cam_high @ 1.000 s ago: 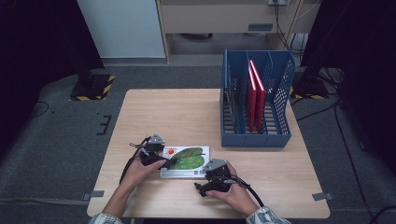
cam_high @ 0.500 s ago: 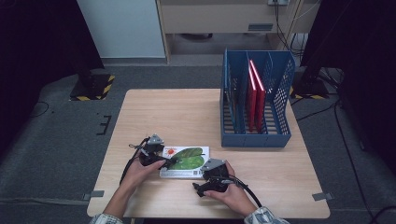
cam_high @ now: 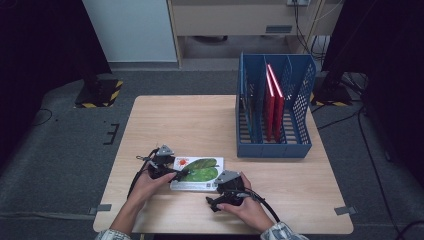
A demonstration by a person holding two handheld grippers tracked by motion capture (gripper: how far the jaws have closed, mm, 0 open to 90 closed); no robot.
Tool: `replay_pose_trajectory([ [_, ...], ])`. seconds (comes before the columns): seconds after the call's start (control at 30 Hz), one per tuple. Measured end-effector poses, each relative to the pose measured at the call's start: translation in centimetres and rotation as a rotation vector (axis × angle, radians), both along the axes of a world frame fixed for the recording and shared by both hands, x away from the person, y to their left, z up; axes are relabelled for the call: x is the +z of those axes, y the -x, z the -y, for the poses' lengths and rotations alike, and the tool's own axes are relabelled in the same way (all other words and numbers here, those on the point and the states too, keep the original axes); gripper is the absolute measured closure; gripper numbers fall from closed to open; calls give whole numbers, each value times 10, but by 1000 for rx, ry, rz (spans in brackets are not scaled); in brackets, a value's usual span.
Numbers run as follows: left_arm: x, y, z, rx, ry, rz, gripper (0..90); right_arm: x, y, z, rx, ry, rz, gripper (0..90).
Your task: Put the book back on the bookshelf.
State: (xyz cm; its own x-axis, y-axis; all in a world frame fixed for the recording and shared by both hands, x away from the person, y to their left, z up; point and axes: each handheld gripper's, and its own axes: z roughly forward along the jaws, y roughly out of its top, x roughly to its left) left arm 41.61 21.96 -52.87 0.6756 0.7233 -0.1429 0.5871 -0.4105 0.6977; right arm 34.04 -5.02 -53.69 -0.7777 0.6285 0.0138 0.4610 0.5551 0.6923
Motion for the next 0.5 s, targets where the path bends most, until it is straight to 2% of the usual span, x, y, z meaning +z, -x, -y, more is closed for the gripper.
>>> replay_pose_trajectory([
  [0.13,1,0,-1,12,-2,-6,156,0,0,-2,-15,3,-6,3],
  [0.27,1,-3,-2,18,16,-12,172,0,0,-2,-9,4,-4,4],
  [0.5,1,-10,2,-6,-3,-11,128,0,-1,-2,-7,0,-6,5],
])
